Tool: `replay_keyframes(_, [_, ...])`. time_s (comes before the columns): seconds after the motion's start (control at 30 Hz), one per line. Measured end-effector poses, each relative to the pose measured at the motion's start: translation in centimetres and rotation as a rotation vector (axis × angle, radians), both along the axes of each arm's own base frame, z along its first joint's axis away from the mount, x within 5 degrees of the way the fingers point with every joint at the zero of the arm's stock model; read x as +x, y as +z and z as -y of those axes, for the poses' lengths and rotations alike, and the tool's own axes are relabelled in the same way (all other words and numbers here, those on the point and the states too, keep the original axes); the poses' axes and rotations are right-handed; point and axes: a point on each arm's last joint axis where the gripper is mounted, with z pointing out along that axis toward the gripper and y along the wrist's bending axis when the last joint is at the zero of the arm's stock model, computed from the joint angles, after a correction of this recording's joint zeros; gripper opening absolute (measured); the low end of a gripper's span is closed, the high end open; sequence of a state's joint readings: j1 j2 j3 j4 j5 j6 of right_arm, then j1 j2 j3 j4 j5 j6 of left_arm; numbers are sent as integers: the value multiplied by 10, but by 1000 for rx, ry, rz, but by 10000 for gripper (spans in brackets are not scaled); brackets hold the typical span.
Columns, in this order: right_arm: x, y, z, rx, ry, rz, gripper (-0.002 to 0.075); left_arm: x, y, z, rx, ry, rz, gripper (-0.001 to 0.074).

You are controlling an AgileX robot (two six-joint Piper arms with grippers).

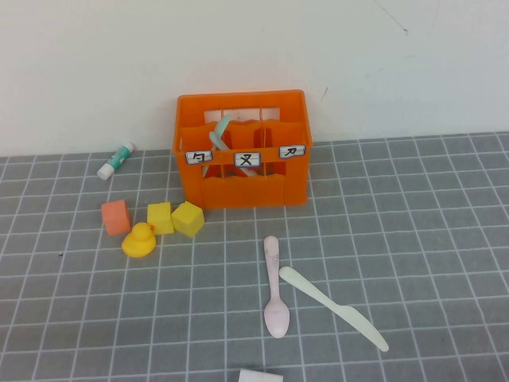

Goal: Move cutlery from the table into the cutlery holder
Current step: Pick up the spoon

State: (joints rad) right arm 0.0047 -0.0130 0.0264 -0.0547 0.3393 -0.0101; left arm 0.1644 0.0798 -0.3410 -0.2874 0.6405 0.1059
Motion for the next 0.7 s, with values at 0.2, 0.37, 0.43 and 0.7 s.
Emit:
replay_keyframes(0.2, [0, 0, 0, 0, 0, 0, -3, 2, -24, -4, 28, 43, 128, 0])
replay_keyframes(0.37, [0, 0, 0, 0, 0, 0, -3, 8, -45, -5, 22, 28, 89, 0])
replay_keyframes(0.43, [0, 0, 0, 0, 0, 0, -3, 10, -50, -5, 31, 5, 99, 0])
replay_keyframes(0.7, [0, 0, 0, 0, 0, 0, -3, 18, -76, -5, 6, -48, 160, 0])
